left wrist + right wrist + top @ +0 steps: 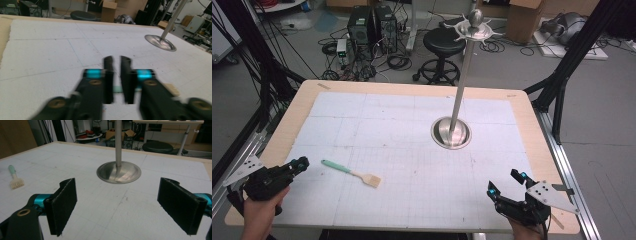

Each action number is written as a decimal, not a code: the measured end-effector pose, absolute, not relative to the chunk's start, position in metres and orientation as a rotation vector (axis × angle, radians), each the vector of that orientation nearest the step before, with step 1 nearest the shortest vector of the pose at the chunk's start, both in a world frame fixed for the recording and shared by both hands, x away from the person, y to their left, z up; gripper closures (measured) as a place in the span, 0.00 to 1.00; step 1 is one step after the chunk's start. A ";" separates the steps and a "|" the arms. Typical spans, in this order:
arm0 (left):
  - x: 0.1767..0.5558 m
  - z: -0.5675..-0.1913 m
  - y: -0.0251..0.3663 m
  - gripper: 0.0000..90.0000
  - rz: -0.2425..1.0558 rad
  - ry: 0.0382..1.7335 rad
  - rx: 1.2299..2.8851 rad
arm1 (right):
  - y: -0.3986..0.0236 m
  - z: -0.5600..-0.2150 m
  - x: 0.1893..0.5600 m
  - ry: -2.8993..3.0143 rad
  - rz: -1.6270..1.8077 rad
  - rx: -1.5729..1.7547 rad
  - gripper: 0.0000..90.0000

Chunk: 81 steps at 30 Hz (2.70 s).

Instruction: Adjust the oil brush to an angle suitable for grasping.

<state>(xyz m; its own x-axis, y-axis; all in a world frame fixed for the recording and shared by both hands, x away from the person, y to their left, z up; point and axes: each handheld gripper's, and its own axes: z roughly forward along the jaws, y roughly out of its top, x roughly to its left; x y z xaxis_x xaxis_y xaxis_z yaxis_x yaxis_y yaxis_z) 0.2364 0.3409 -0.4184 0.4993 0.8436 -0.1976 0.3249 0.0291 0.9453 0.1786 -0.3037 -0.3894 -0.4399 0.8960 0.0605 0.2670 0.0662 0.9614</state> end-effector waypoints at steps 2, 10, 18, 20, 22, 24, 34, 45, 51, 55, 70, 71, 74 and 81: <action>0.246 -0.419 0.339 1.00 0.556 1.055 1.603 | -0.303 -0.389 0.179 1.771 1.393 1.157 0.17; 0.283 -0.438 0.338 1.00 0.545 1.165 1.738 | -0.308 -0.388 0.175 1.739 1.399 1.176 0.17; 0.293 -0.447 0.336 1.00 0.531 1.193 1.825 | -0.305 -0.388 0.177 1.757 1.386 1.157 0.17; 0.297 -0.449 0.333 1.00 0.516 1.198 1.868 | -0.304 -0.389 0.177 1.763 1.384 1.159 0.17; 0.298 -0.450 0.332 1.00 0.505 1.198 1.875 | -0.304 -0.389 0.178 1.764 1.383 1.157 0.16; 0.300 -0.450 0.329 1.00 0.496 1.191 1.913 | -0.304 -0.389 0.178 1.767 1.384 1.160 0.17; 0.309 -0.450 0.328 1.00 0.497 1.184 1.931 | -0.303 -0.389 0.178 1.776 1.378 1.157 0.17; 0.302 -0.451 0.304 1.00 0.391 1.116 1.947 | -0.302 -0.390 0.179 1.780 1.373 1.157 0.17; 0.296 -0.451 0.288 1.00 0.366 1.085 1.960 | -0.304 -0.390 0.178 1.773 1.374 1.166 0.17; 0.293 -0.450 0.282 1.00 0.354 1.078 1.964 | -0.304 -0.390 0.178 1.769 1.378 1.166 0.17; 0.311 -0.448 0.270 1.00 0.490 1.081 2.016 | -0.305 -0.390 0.178 1.776 1.384 1.173 0.17; 0.311 -0.448 0.270 1.00 0.480 1.062 2.025 | -0.305 -0.390 0.178 1.776 1.386 1.172 0.17; 0.308 -0.448 0.268 1.00 0.451 1.025 2.035 | -0.304 -0.390 0.179 1.781 1.385 1.168 0.17; 0.296 -0.448 0.252 1.00 0.374 0.936 2.067 | -0.303 -0.390 0.179 1.786 1.382 1.159 0.17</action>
